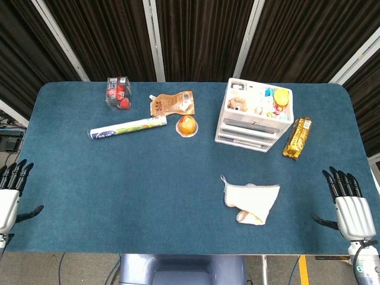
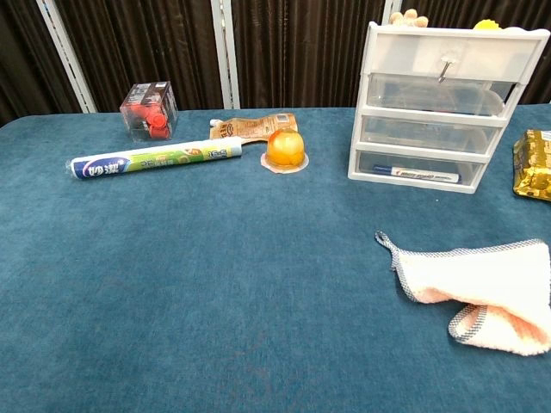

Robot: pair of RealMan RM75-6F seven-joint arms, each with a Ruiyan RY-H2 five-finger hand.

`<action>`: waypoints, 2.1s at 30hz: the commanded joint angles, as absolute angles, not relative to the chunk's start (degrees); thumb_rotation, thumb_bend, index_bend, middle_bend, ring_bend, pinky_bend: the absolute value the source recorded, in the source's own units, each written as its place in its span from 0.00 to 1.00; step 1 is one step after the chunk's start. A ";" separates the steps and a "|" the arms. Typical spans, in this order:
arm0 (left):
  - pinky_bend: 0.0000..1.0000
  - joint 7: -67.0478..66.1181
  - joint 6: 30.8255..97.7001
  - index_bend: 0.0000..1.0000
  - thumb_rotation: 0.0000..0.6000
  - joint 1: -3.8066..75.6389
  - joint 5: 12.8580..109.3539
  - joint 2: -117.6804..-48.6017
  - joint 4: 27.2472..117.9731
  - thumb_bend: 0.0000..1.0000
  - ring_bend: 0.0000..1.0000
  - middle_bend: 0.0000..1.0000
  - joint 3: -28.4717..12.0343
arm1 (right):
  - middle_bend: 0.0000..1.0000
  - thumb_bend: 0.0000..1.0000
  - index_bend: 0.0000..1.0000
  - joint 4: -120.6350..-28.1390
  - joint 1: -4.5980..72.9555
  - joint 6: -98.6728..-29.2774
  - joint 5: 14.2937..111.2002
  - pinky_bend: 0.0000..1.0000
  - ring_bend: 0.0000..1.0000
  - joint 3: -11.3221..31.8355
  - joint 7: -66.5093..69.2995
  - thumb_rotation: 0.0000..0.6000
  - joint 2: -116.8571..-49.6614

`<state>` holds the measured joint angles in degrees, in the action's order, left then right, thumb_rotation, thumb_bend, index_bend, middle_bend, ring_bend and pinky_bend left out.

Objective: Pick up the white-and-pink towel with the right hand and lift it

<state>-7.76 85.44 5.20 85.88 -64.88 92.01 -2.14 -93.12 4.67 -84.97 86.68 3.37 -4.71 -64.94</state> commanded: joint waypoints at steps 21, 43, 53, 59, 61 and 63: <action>0.00 -7.34 85.56 0.00 1.00 5.19 85.68 -64.99 92.33 0.00 0.00 0.00 -2.32 | 0.00 0.00 0.00 -96.06 5.01 -83.31 87.71 0.07 0.00 2.00 -6.70 1.00 -64.55; 0.00 -6.58 85.92 0.00 1.00 5.03 85.52 -65.15 91.95 0.00 0.00 0.00 -2.52 | 0.95 0.00 0.19 -106.69 16.03 -65.89 69.74 0.89 0.92 4.97 -29.96 1.00 -74.55; 0.00 -6.46 85.74 0.00 1.00 5.03 84.94 -65.17 91.96 0.00 0.00 0.00 -2.75 | 0.95 0.01 0.22 -103.33 18.89 -65.13 60.73 0.89 0.92 5.71 -34.99 1.00 -81.51; 0.00 -6.32 85.37 0.00 1.00 5.15 84.48 -65.12 91.97 0.00 0.00 0.00 -2.91 | 0.95 0.02 0.24 -99.79 20.13 -65.27 57.18 0.89 0.92 5.85 -36.15 1.00 -85.90; 0.00 -6.30 85.39 0.00 1.00 5.15 84.44 -65.12 91.97 0.00 0.00 0.00 -2.94 | 0.95 0.03 0.24 -98.88 20.46 -65.32 56.57 0.89 0.92 5.99 -36.15 1.00 -86.77; 0.00 -6.22 85.37 0.00 1.00 5.16 84.38 -65.13 91.99 0.00 0.00 0.00 -2.99 | 0.95 0.07 0.28 -97.69 20.85 -65.42 56.18 0.89 0.92 6.11 -36.10 1.00 -87.74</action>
<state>-6.22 85.38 5.16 84.37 -65.12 91.99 -2.99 -98.35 20.50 -65.32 56.51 5.98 -36.07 -87.15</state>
